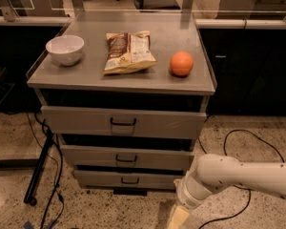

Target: Open bottom drawer

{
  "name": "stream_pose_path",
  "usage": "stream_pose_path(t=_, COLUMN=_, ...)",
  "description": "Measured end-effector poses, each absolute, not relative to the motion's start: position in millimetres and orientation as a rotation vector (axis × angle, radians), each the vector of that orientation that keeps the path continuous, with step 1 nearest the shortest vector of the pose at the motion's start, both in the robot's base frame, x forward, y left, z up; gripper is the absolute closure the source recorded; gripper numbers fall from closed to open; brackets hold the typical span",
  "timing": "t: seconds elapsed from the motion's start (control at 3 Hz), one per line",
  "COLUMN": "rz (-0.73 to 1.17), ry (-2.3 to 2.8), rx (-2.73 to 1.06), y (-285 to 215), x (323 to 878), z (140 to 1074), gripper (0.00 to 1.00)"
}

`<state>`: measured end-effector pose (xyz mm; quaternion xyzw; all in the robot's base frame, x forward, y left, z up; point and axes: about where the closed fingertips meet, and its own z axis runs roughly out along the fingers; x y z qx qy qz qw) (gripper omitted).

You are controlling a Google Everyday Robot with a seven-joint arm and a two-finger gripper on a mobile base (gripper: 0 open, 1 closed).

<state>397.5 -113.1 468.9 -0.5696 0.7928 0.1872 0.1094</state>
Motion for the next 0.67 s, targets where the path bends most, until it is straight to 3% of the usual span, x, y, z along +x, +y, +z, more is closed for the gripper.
stream_pose_path(t=0.67, rz=0.495, ry=2.348, rx=-1.600, y=-118.3, x=421.0, z=441.4, gripper=0.00)
